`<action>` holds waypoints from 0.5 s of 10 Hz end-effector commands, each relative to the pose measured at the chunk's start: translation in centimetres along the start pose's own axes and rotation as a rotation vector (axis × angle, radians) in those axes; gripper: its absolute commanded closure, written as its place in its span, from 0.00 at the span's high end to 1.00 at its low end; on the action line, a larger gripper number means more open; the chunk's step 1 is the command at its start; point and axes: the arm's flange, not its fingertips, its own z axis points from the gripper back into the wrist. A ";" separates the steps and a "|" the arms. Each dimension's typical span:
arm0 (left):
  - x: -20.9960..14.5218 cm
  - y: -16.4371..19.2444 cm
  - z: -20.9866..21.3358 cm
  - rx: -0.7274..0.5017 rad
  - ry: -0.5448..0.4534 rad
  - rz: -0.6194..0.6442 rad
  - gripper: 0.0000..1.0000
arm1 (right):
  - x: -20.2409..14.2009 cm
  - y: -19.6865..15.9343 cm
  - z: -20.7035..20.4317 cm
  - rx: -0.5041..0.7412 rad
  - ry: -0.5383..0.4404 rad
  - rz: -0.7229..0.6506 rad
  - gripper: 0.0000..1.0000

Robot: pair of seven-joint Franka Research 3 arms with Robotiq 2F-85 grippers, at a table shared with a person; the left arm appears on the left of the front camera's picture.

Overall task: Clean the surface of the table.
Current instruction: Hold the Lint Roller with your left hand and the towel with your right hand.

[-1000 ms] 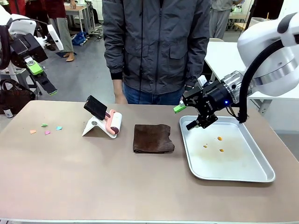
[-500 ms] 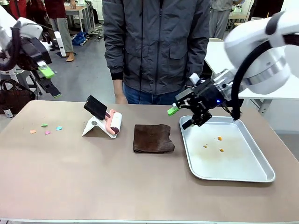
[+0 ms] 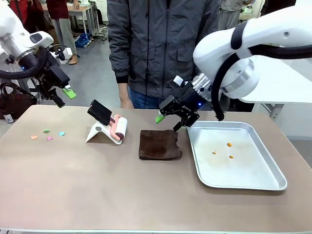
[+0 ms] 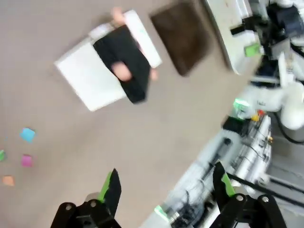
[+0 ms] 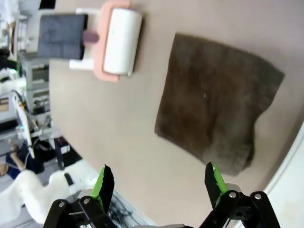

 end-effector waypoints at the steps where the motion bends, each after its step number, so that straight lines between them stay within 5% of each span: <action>1: -0.7 -2.2 -3.2 0.073 -0.135 0.061 1.00 | 1.2 0.7 -1.6 -0.064 -0.048 -0.038 1.00; 2: -0.4 -3.0 -4.0 -0.094 -0.138 0.017 1.00 | 1.3 0.5 -1.8 -0.123 -0.065 -0.042 1.00; 3: 0.2 -0.8 -0.7 0.054 -0.062 0.013 1.00 | 0.7 -0.1 -0.8 -0.013 -0.024 -0.014 1.00; 5: 0.2 -0.8 -0.7 0.054 -0.062 0.013 1.00 | 0.7 -0.1 -0.8 -0.013 -0.024 -0.014 1.00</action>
